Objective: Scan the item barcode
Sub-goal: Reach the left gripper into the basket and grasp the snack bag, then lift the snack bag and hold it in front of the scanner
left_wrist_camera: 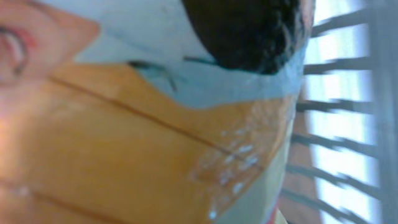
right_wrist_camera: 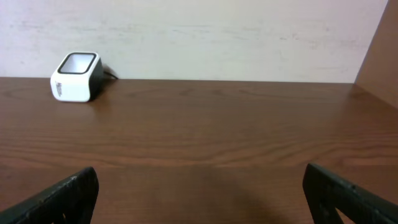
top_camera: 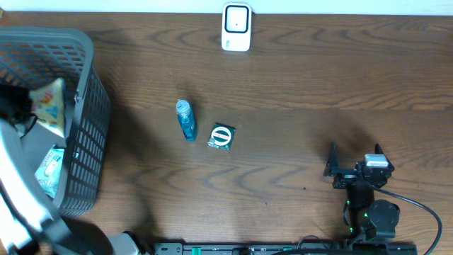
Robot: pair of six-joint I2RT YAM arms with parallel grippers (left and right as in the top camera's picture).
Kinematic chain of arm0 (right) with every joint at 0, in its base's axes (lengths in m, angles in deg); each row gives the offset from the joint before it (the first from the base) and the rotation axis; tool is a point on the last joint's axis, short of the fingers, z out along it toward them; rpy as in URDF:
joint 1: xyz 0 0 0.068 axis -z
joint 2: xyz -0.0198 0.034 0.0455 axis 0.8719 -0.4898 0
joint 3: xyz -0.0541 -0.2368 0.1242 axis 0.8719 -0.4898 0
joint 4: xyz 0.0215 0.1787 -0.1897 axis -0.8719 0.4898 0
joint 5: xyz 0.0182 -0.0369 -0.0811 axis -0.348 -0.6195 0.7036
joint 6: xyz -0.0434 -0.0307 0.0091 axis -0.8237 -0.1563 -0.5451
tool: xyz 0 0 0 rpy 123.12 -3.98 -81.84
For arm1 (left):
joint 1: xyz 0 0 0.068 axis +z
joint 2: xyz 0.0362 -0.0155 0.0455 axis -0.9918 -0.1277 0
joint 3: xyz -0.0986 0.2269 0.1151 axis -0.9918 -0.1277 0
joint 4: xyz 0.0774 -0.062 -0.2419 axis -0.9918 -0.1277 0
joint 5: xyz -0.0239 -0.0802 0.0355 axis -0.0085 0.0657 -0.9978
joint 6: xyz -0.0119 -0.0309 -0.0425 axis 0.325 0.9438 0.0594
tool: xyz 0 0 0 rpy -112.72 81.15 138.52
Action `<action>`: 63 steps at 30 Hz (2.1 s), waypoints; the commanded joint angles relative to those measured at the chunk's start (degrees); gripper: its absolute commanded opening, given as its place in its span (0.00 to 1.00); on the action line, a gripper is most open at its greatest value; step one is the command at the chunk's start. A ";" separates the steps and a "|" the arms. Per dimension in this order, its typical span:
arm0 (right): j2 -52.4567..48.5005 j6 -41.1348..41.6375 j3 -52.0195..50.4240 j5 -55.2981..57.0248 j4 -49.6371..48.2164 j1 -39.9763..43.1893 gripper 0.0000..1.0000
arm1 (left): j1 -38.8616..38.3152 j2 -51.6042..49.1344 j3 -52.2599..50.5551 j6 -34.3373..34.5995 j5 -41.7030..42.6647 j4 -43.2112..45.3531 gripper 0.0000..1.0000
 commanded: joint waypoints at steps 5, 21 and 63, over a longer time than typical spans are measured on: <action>0.31 -0.85 -0.13 -0.33 0.11 -0.83 0.99 | -1.36 16.72 0.90 0.92 21.73 3.41 0.07; 0.31 -0.85 -0.13 -0.33 0.11 -0.83 0.99 | -50.42 14.12 0.87 -29.24 28.92 8.48 0.07; 0.31 -0.85 -0.13 -0.33 0.11 -0.83 0.99 | -75.71 -29.53 0.50 -48.17 17.38 14.32 0.07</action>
